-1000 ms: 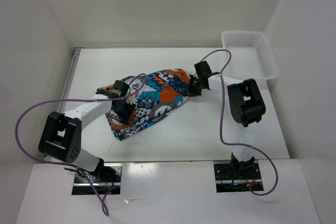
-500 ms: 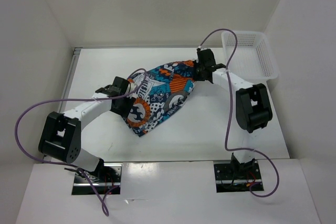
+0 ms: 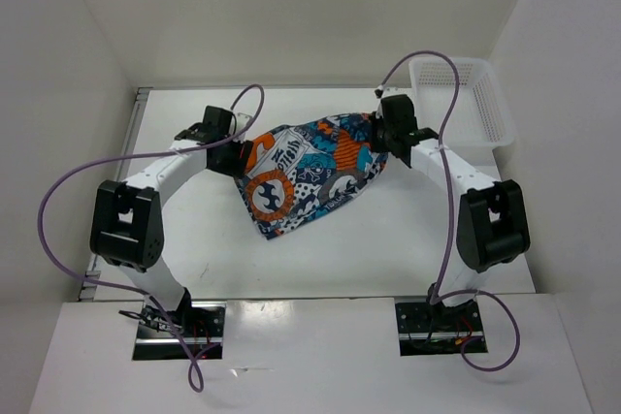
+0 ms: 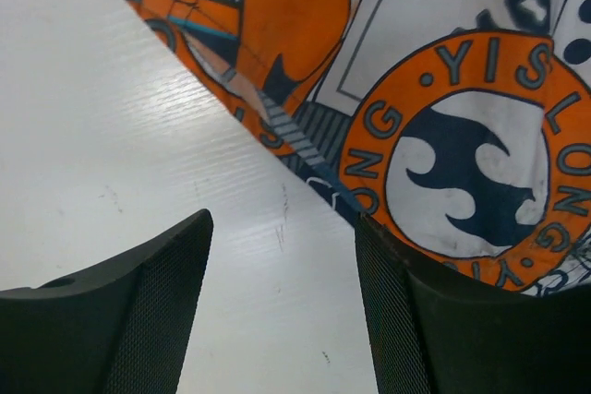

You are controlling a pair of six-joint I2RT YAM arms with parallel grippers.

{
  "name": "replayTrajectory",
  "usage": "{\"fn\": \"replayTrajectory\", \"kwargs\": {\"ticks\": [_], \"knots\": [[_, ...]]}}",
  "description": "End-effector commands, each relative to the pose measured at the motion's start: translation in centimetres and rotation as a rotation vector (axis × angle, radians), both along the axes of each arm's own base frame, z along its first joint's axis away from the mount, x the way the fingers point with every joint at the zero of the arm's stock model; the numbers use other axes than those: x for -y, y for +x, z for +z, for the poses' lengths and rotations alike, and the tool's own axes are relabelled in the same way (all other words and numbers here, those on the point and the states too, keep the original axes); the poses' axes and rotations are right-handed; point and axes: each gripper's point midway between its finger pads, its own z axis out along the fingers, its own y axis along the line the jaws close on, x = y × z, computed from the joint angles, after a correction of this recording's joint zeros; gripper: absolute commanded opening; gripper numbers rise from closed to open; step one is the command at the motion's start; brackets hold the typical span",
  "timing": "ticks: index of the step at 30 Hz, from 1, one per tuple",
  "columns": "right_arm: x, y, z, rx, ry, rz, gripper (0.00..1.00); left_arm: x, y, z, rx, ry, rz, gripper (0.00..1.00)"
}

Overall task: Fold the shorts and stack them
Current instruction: Fold the shorts

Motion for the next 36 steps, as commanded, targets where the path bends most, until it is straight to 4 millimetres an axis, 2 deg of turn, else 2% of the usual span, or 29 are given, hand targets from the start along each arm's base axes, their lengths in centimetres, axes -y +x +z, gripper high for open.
{"fn": "replayTrajectory", "kwargs": {"ticks": [1,3,4,6,7,8,10,11,12,13,14,16,17,18,19,22,25,28,31,32,36], "knots": [[-0.6,-1.0,-2.8,-0.042,0.014,0.054,0.02,1.4,1.0,0.4,0.001,-0.051,-0.039,0.71],[0.3,-0.5,-3.5,-0.039,0.008,0.040,0.06,1.4,1.0,0.1,-0.011,-0.048,-0.039,0.72],[1.3,-0.2,-3.9,-0.049,0.014,0.009,0.07,1.4,1.0,0.1,-0.011,-0.048,-0.039,0.72],[2.0,0.1,-5.2,-0.080,0.041,-0.018,0.13,1.6,0.9,-0.3,-0.025,-0.055,-0.044,0.72],[3.1,0.6,-5.9,-0.096,0.038,-0.043,0.15,1.6,0.9,-0.7,-0.034,-0.053,-0.044,0.72],[3.4,0.7,-6.6,-0.113,0.041,-0.048,0.15,1.5,0.7,-0.8,-0.043,-0.051,-0.043,0.72],[3.6,1.7,-6.7,-0.104,0.044,-0.057,0.20,1.7,0.6,-1.2,-0.055,-0.057,-0.048,0.72],[4.4,2.0,-7.6,-0.121,0.035,-0.078,0.25,1.7,0.6,-1.2,-0.056,-0.057,-0.048,0.72],[4.8,2.6,-7.6,-0.118,0.036,-0.087,0.33,1.7,0.6,-1.2,-0.056,-0.057,-0.048,0.72],[4.7,3.1,-7.7,-0.112,0.037,-0.087,0.35,1.6,0.0,-1.6,-0.076,-0.053,-0.047,0.72],[4.7,3.2,-8.8,-0.133,0.033,-0.088,0.39,1.6,0.0,-2.0,-0.086,-0.051,-0.047,0.73],[4.5,4.1,-8.8,-0.127,0.034,-0.087,0.55,1.2,-0.8,-3.3,-0.121,-0.036,-0.041,0.73],[4.3,4.4,-9.0,-0.130,0.041,-0.080,0.62,1.2,-0.8,-3.3,-0.122,-0.036,-0.041,0.73],[4.2,4.9,-9.3,-0.135,0.050,-0.089,0.73,1.1,-1.2,-3.9,-0.139,-0.032,-0.040,0.73],[4.1,5.1,-9.4,-0.135,0.050,-0.089,0.76,1.0,-1.2,-4.2,-0.147,-0.022,-0.036,0.73],[4.2,5.9,-9.6,-0.131,0.045,-0.095,0.80,0.9,-1.5,-5.7,-0.193,-0.013,-0.035,0.73],[4.1,6.3,-9.5,-0.132,0.044,-0.097,0.80,0.9,-1.3,-6.6,-0.216,-0.008,-0.034,0.73],[3.9,6.9,-8.8,-0.126,0.051,-0.090,0.80,1.3,-0.8,-6.4,-0.209,-0.020,-0.039,0.73],[4.3,6.5,-9.6,-0.143,-0.023,-0.109,0.74,0.9,-0.3,-6.9,-0.206,0.002,-0.028,0.73],[4.6,6.2,-10.4,-0.164,-0.043,-0.107,0.74,1.0,-0.1,-6.9,-0.205,0.002,-0.028,0.73],[3.7,5.7,-11.7,-0.180,-0.109,-0.071,0.68,1.0,-0.1,-7.3,-0.214,0.004,-0.028,0.73]]}}
